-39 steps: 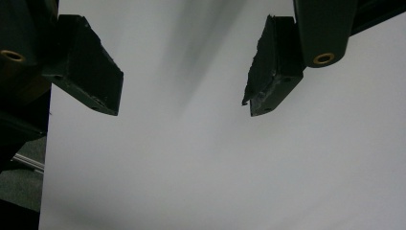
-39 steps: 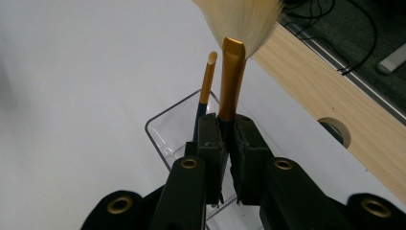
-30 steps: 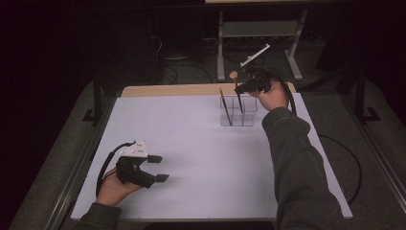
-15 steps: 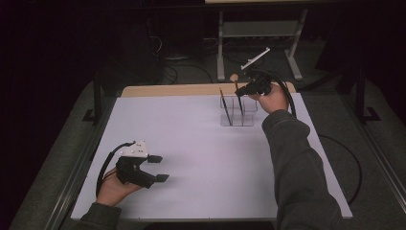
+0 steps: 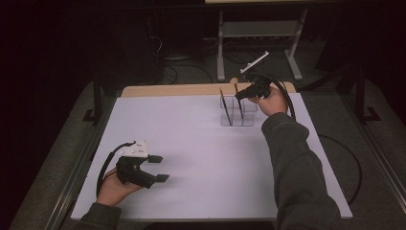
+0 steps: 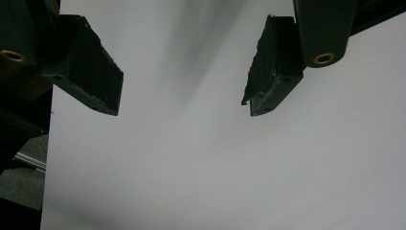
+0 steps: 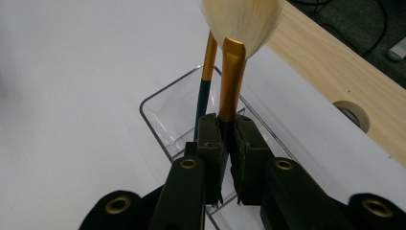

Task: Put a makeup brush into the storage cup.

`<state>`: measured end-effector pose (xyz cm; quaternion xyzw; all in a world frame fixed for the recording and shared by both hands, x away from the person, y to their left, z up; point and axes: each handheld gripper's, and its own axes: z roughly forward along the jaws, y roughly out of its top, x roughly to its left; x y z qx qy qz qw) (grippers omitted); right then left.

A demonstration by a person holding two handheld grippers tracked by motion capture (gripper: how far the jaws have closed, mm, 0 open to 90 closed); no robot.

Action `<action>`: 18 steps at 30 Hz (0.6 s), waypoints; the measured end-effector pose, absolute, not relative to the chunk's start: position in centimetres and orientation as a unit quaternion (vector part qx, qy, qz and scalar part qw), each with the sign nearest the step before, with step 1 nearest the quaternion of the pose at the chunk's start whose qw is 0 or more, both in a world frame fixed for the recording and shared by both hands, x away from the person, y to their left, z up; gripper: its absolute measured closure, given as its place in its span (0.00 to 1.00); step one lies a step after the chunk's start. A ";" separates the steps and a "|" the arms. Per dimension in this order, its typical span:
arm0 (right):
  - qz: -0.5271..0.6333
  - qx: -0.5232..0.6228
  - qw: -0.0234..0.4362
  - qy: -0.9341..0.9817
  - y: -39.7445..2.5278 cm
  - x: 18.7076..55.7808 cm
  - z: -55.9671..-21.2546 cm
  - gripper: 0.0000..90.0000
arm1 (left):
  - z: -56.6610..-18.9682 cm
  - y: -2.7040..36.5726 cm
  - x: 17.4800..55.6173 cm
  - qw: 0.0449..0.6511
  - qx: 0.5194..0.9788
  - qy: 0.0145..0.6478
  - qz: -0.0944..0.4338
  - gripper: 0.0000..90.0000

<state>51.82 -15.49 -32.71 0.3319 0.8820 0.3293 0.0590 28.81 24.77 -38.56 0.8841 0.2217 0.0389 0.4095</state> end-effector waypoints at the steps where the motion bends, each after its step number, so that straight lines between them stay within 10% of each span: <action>1: 0.328 0.333 0.060 0.882 -15.5 51.8 -32.9 0.91 | -38.5 24.8 28.8 0.409 0.884 0.221 0.040 0.30; 18: 0.340 0.350 0.058 0.871 -16.4 51.0 -33.7 0.78 | -38.7 24.6 28.8 0.406 0.887 0.217 0.040 0.30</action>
